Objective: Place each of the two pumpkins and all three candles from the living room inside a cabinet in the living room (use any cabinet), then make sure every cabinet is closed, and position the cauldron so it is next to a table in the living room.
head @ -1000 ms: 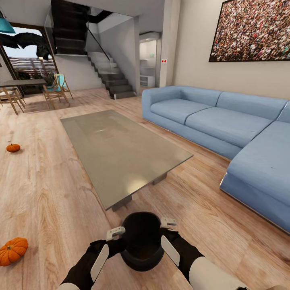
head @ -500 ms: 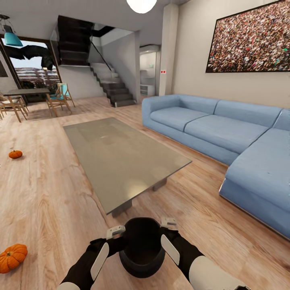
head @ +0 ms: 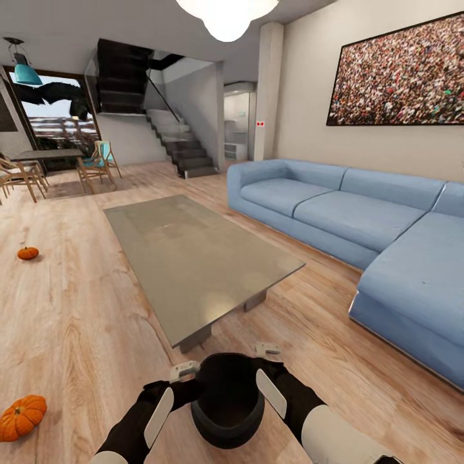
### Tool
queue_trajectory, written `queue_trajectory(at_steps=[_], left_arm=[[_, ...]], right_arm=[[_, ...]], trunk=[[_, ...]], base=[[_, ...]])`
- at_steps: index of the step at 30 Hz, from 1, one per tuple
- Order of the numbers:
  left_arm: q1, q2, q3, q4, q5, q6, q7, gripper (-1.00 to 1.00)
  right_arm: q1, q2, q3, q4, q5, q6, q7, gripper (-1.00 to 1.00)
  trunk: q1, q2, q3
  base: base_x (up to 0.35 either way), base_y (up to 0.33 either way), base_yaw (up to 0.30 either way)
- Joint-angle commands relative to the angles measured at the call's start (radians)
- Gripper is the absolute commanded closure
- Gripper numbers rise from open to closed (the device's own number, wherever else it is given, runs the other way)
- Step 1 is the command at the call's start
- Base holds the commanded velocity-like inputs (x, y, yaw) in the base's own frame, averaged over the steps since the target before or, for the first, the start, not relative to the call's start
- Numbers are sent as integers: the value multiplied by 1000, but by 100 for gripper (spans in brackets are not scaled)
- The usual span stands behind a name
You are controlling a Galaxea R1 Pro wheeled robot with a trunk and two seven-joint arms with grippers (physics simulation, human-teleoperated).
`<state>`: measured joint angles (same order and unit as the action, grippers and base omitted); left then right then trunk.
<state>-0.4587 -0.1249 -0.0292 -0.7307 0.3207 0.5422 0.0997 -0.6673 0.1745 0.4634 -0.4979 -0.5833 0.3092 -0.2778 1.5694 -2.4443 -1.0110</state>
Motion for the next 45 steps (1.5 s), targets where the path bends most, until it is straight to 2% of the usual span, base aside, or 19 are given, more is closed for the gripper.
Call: queue_trajectory(at_steps=[1,2,3,7,16,27,39,45], left_arm=[[0,0,0,0,0,1,0,-100],[-5,1,0,0,0,27,0,-100],[-9,1,0,0,-1,38,0,-100],[-14,1,0,0,-1,50,0,-100],[-15,0,0,0,-2,80,1,-100],[-15,-2,0,0,-2,82,3,-100],[-15,-2,0,0,-2,82,3,-100],[-15,-3,0,0,-2,82,3,-100]], right_arm=[[0,0,-1,-9,0,3,-1,-100],[0,0,-14,-26,-1,57,-2,-100],[0,0,-29,-33,-1,80,-2,-100],[0,0,-66,-56,-1,122,-3,-100],[0,0,-94,-62,0,165,-10,-100],[0,0,-102,-62,0,169,-11,-100],[0,0,-101,-62,0,173,-11,-100],[0,0,-103,-65,0,216,-10,-100]], trunk=[[-4,7,3],[-8,14,6],[-12,21,9],[-27,49,22],[-61,112,50],[-104,189,85],[-150,273,125],[-173,315,144]], base=[[0,0,0],[-43,0,0],[-171,0,0],[-172,0,0],[-17,0,0],[-137,75,2],[-76,21,135],[-97,26,2]])
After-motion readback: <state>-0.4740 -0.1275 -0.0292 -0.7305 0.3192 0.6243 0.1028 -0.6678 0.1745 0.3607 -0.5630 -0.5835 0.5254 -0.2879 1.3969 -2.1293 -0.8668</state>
